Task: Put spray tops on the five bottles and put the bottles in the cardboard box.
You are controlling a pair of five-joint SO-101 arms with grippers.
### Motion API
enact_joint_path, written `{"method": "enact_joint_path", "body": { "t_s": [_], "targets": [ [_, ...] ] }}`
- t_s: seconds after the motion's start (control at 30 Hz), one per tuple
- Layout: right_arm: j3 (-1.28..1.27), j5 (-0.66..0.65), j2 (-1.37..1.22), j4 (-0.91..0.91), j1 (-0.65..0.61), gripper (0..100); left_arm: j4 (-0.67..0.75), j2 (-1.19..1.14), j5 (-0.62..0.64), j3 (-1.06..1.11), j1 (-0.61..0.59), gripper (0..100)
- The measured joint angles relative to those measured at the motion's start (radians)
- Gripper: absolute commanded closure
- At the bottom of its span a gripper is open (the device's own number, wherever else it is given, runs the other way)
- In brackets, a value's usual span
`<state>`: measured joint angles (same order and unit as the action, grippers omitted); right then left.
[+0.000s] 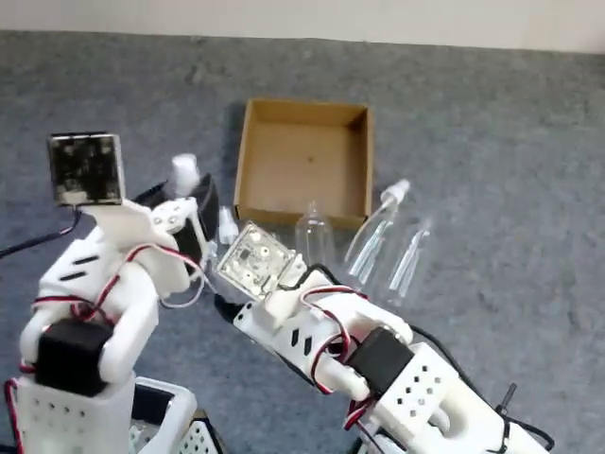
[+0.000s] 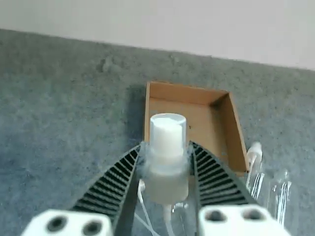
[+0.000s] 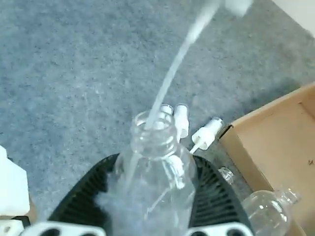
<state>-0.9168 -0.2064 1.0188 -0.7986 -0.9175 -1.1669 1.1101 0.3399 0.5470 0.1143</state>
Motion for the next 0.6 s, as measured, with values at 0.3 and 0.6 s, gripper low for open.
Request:
{"method": "enact_joint_path", "body": {
  "t_s": [0.3, 0.6],
  "targets": [
    [-0.008, 0.158, 0.0, 0.16, 0.043, 99.5, 0.037, 0.18, -0.048, 0.18, 0.084, 100],
    [-0.026, 0.178, -0.003, 0.218, 0.06, 99.5, 0.135, 0.215, -0.06, 0.321, 0.103, 100]
  ]
}}
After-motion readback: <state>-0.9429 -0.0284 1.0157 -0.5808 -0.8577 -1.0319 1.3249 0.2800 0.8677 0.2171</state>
